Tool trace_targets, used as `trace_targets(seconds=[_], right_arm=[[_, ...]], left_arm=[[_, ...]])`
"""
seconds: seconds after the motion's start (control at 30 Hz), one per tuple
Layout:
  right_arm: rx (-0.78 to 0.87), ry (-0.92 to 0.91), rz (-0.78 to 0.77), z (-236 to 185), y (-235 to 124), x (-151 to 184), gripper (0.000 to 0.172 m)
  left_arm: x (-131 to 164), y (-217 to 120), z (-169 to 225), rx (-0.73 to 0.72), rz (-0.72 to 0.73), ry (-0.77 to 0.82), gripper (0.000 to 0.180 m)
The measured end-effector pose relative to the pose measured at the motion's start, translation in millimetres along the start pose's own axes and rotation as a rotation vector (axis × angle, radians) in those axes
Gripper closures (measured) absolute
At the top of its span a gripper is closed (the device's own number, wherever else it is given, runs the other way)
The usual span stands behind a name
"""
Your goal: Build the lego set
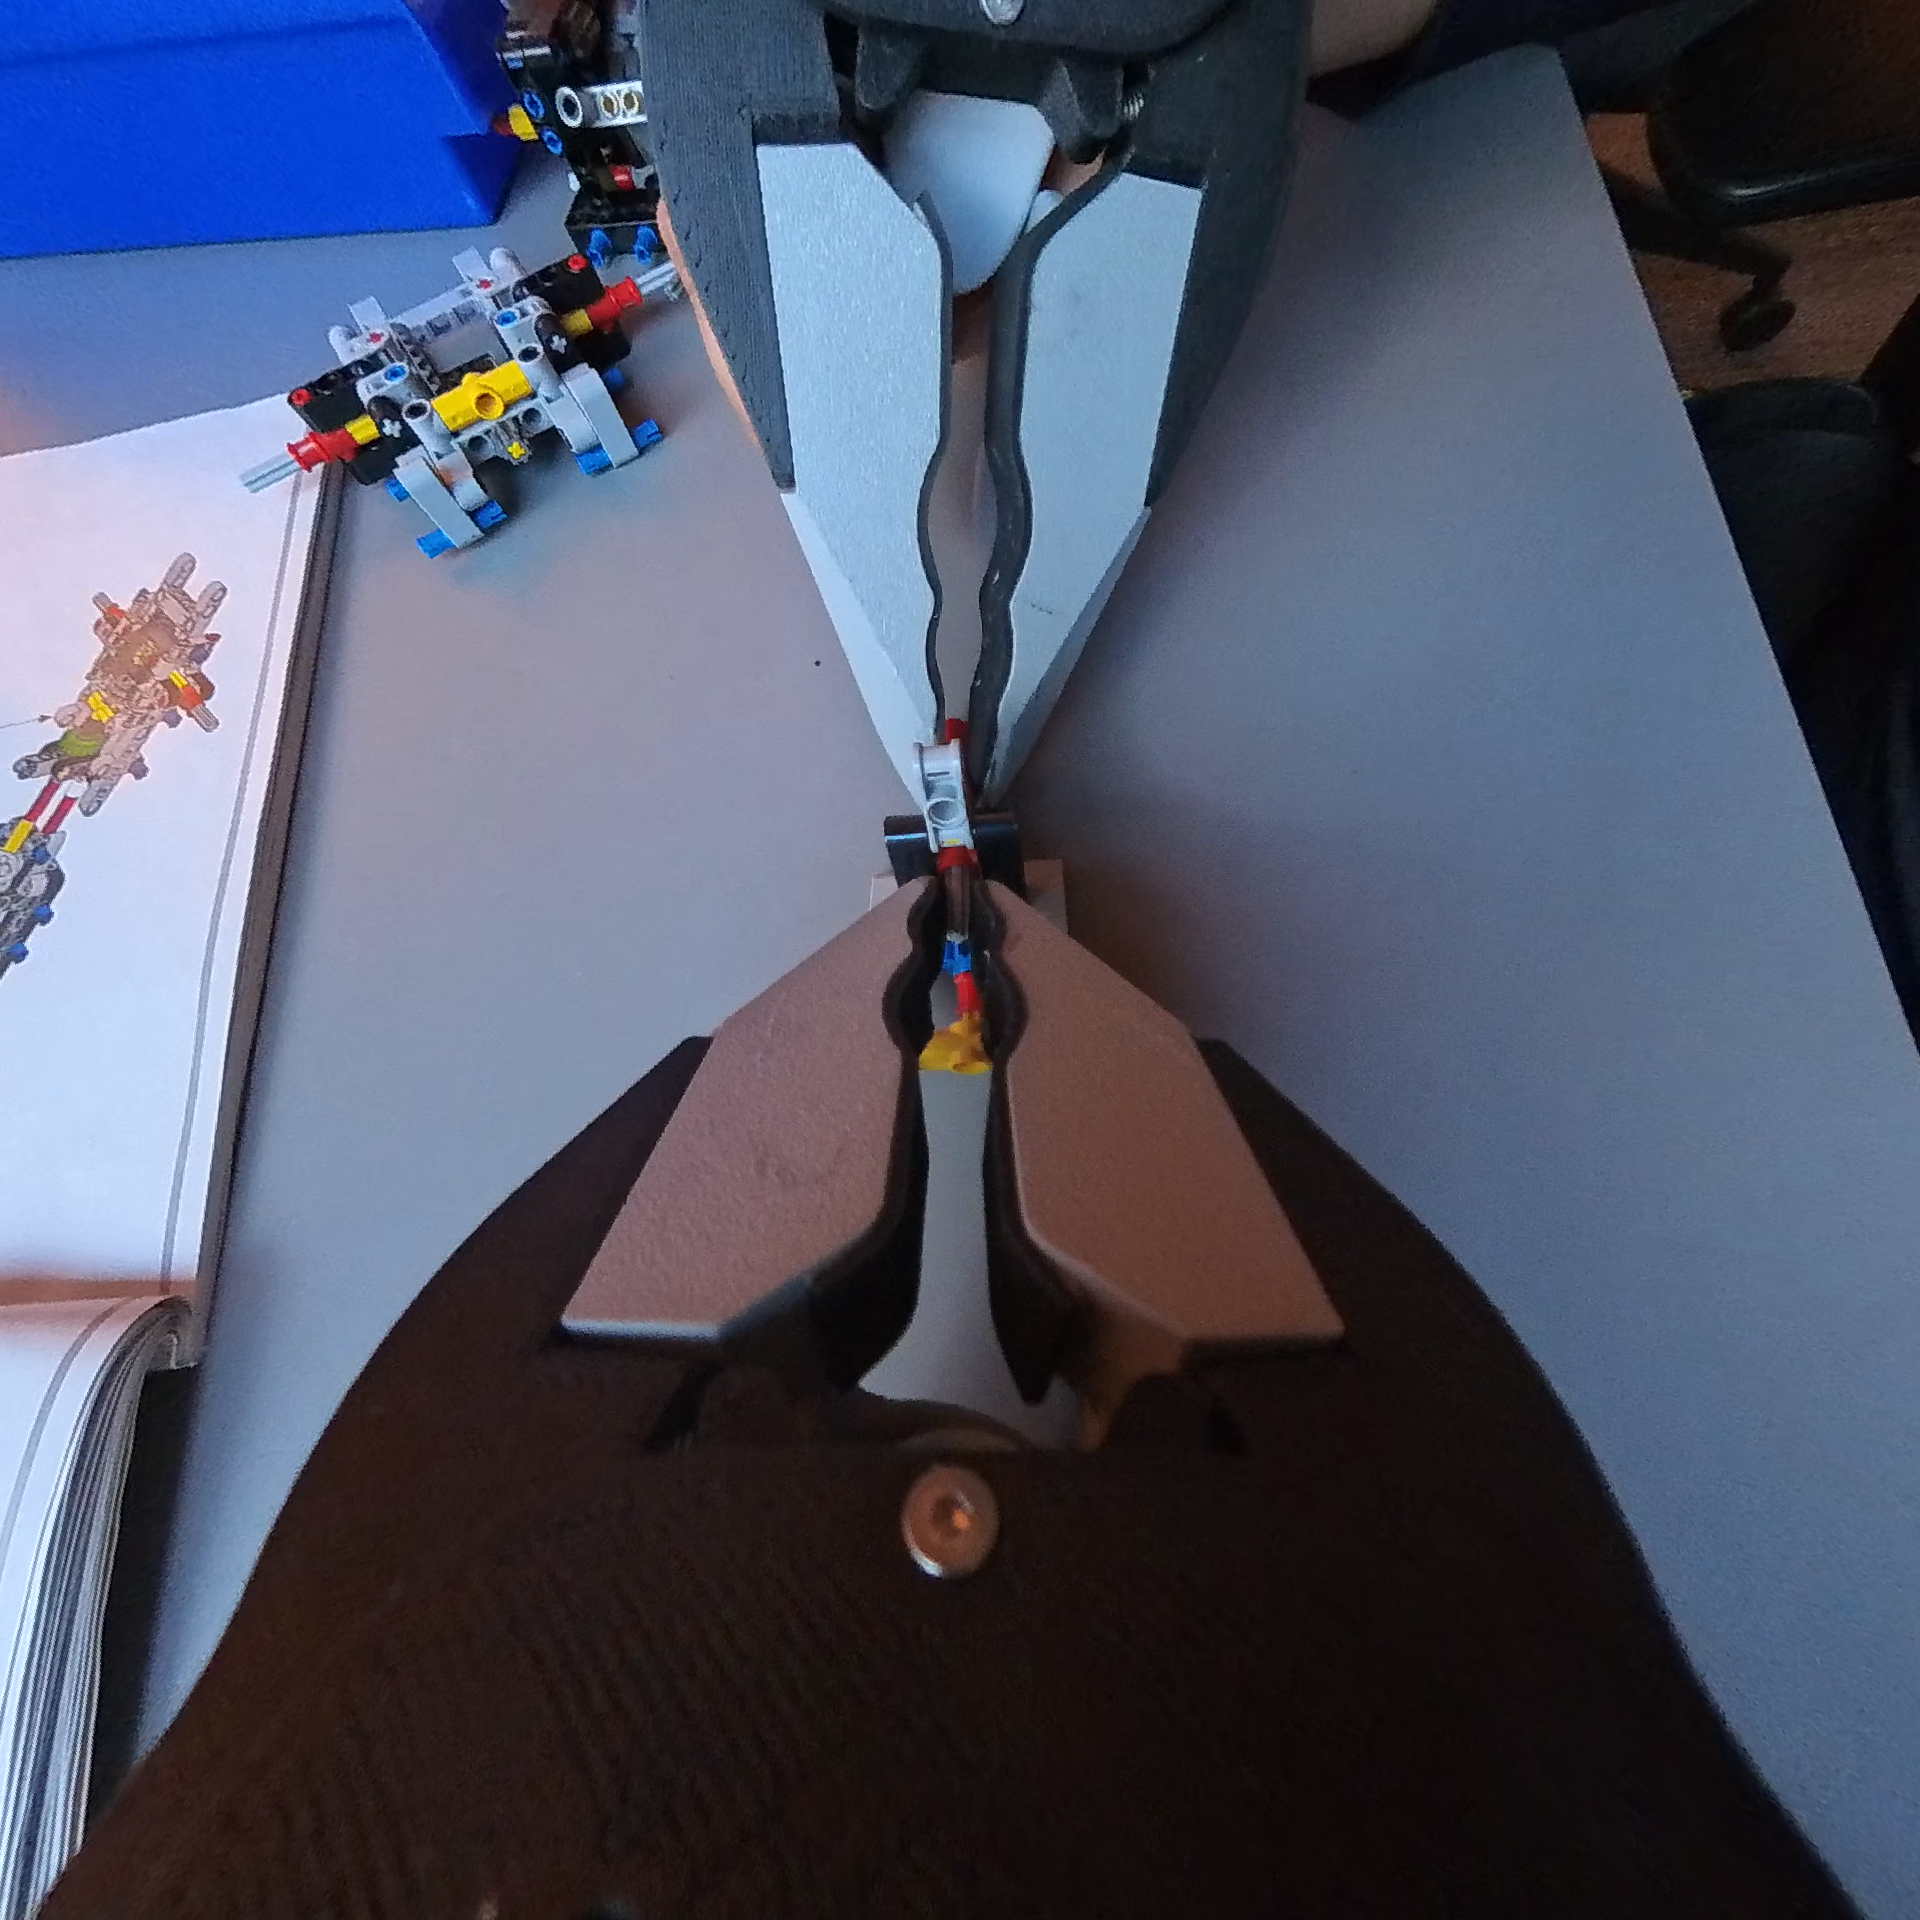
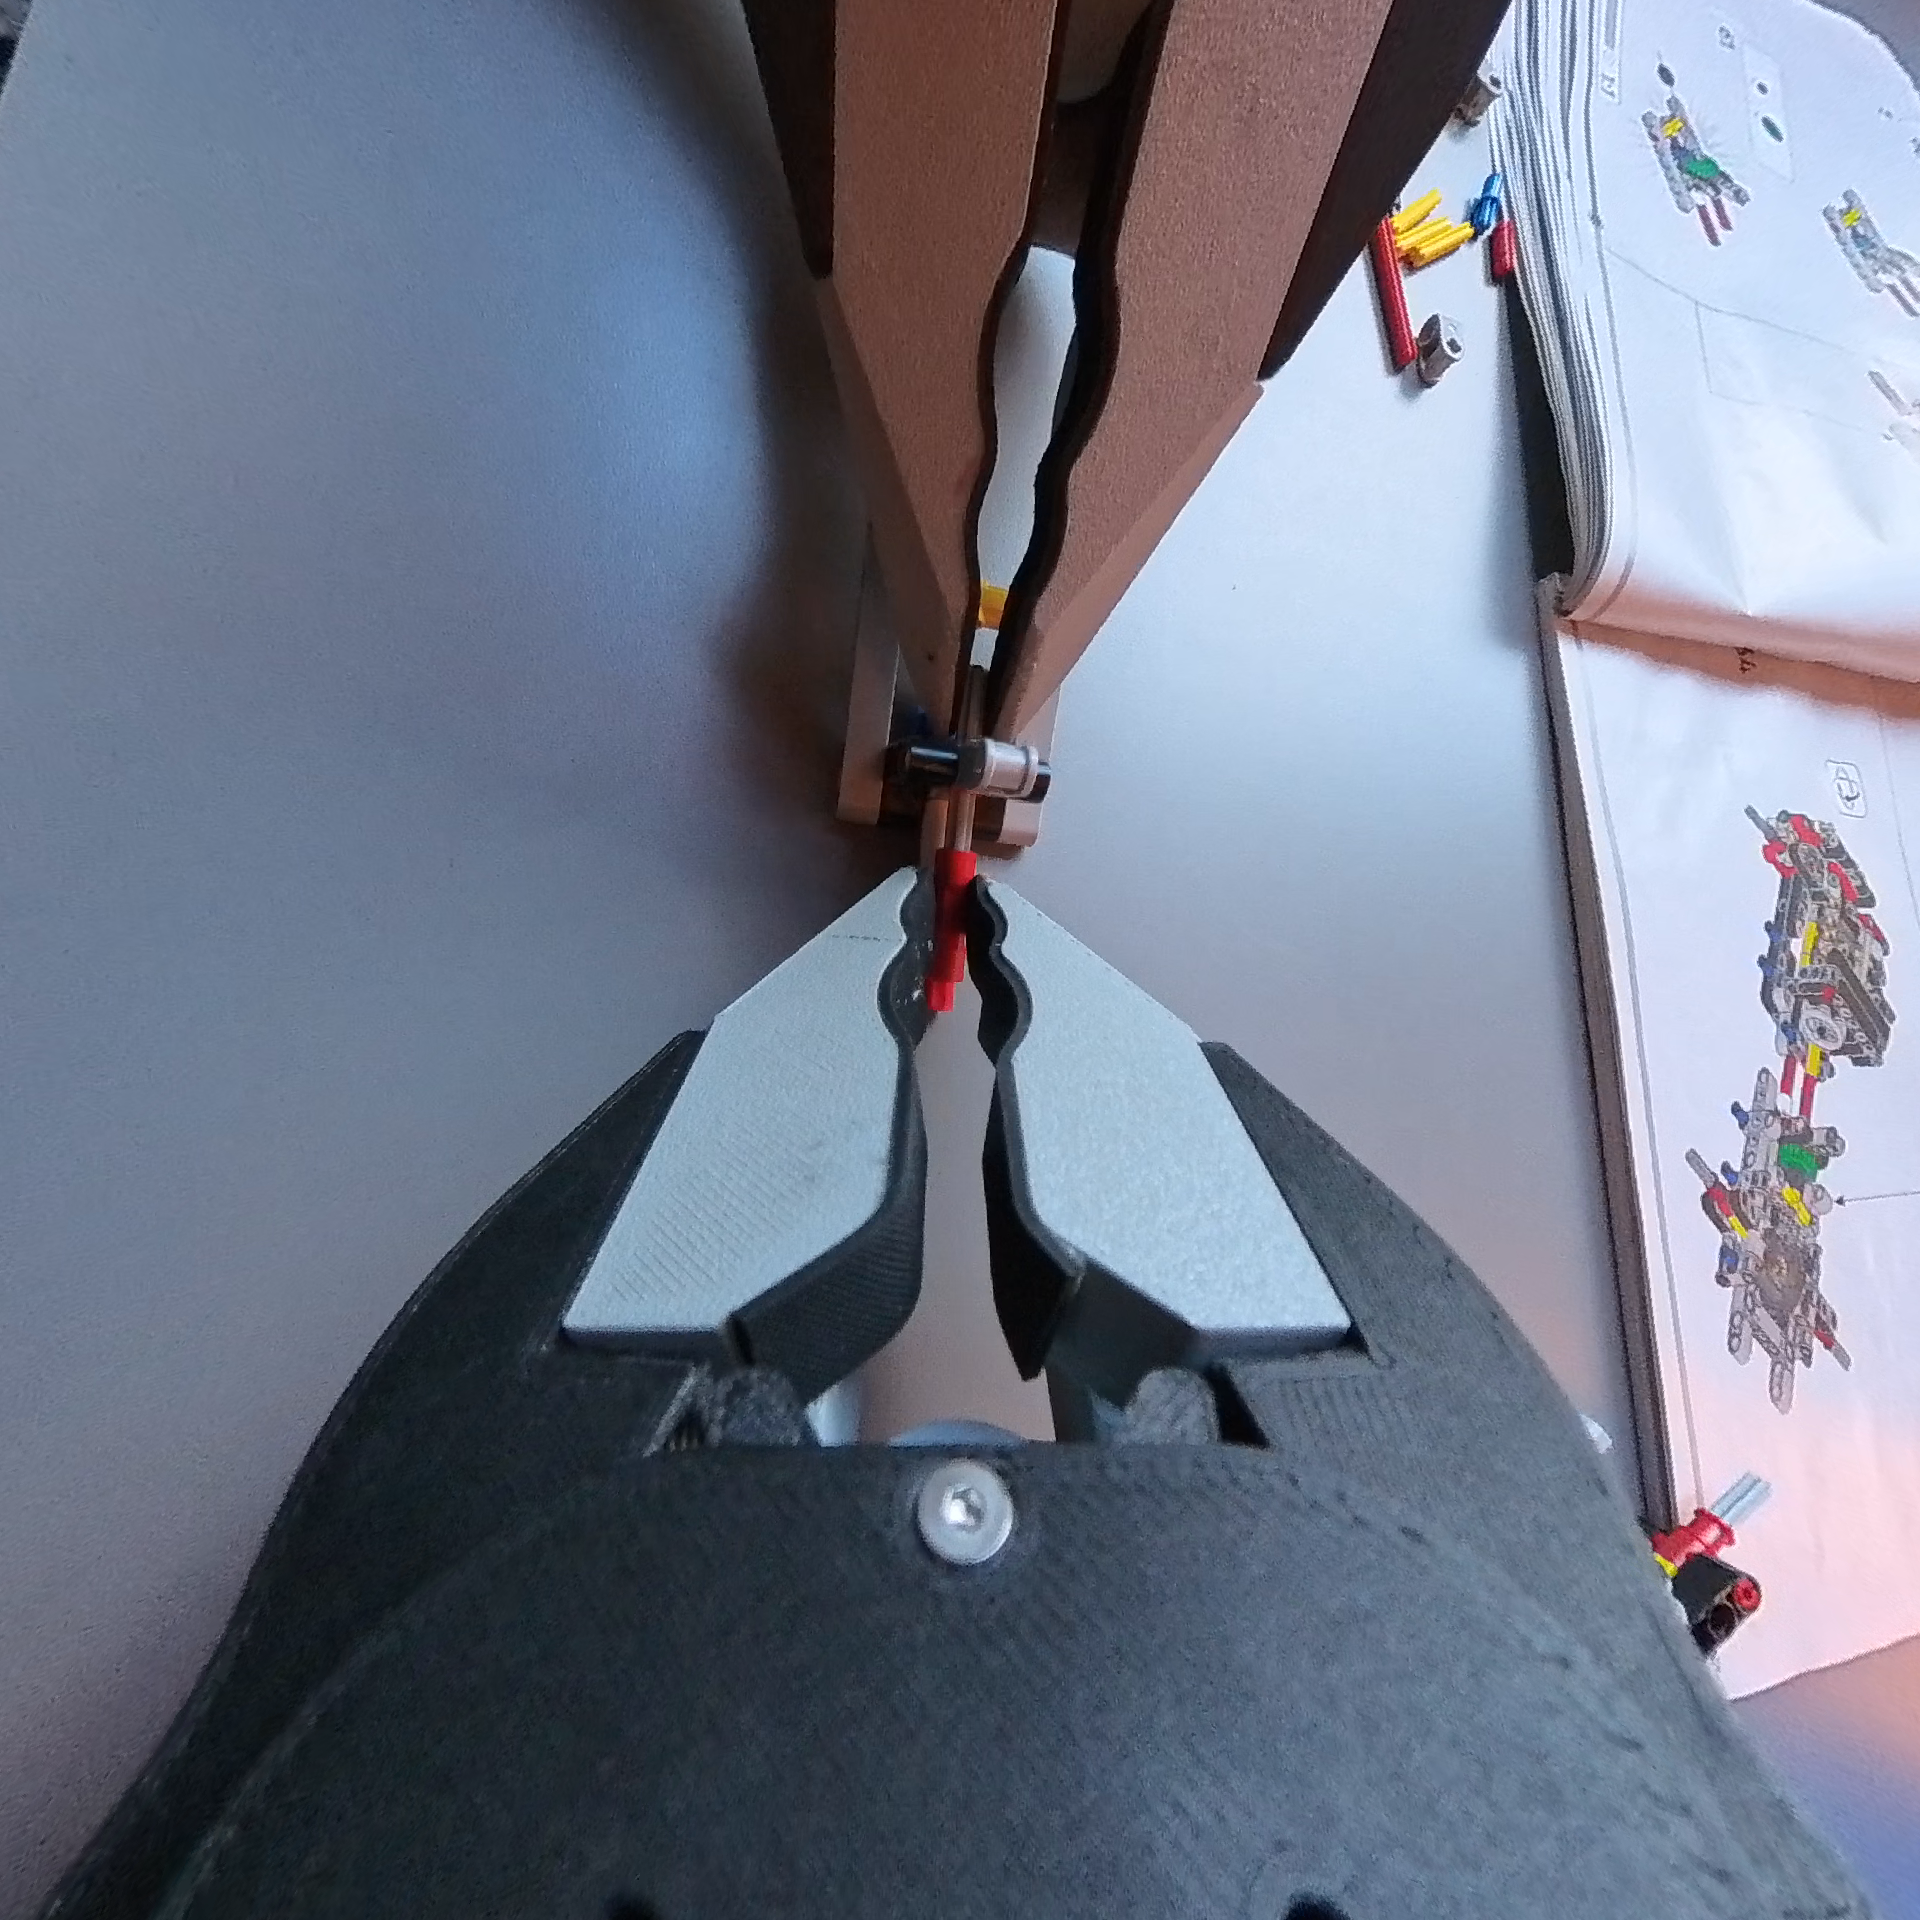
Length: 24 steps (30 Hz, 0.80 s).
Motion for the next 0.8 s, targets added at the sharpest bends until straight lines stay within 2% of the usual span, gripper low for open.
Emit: trace_targets(seconds=[0.4,0.5,0.53,0.67,0.8], right_arm=[[-0.015,0.036,0.001,2,1,-1,0.169],[0.031,0.11,0.037,16,4,-1,0.168],[0.053,0.129,0.062,20,2,-6,0.165],[0.236,0.277,0.196,54,-29,-6,0.135],[0.237,0.545,0.481,71,-55,-17,0.109]], left_arm=[[0,0,-2,-0.022,-0.009,0.015,0.18],[4,-2,-15,-0.095,-0.013,0.003,0.18],[0,-4,-17,-0.101,0.021,-0.022,0.18],[-15,-18,-36,-0.191,0.159,-0.141,0.18],[-19,-28,-57,-0.279,0.283,-0.32,0.18]])
Point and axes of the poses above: each gripper's, where its closed fingertips meet, y out along the fingers, x out of its underside, z = x × y across the jaws, the point moved 2 cm from there along -y, back along the fingers, and after that the axes turned 2 degrees about y, right-handed, at the moved point
